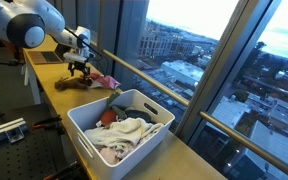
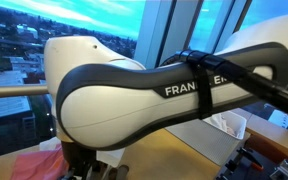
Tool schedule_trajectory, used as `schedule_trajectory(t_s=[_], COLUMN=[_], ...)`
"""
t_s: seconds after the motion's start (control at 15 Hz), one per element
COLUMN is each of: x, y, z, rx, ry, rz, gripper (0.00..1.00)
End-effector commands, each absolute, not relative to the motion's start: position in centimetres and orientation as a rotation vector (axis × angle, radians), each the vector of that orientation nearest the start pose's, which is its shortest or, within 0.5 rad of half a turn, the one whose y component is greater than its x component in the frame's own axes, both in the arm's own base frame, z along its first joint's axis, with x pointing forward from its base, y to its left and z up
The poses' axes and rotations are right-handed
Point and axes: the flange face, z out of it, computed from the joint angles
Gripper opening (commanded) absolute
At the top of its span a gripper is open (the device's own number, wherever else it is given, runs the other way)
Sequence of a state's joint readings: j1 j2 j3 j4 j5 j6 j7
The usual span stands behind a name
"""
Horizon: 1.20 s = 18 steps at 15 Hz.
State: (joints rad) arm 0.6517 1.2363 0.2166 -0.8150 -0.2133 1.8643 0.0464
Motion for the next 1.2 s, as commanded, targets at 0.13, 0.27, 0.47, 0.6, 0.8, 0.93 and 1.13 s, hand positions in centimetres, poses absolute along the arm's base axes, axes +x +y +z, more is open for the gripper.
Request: schedule_trajectory(t_s=[0.13,0.27,0.47,0.6,0.8,0.93,1.13], x=[56.0,55.7,55.2,55.0,54.5,54.1,53.3], y=[53.5,53.6,53.9,53.8,53.5,52.8,51.4], z=[15.0,15.6,17.5,18.1,18.2,17.7,16.7], rx=[-2.962,-2.975,-3.001,-3.016,-3.033,-3.046,-3.076], ry=[-1.208,-1.208,-1.217,-1.206,-1.186,-1.165,-1.136], rz=[0.295,0.299,0.275,0.267,0.279,0.3,0.338], gripper=[1.0,1.0,1.0,1.0,1.0,1.0,1.0])
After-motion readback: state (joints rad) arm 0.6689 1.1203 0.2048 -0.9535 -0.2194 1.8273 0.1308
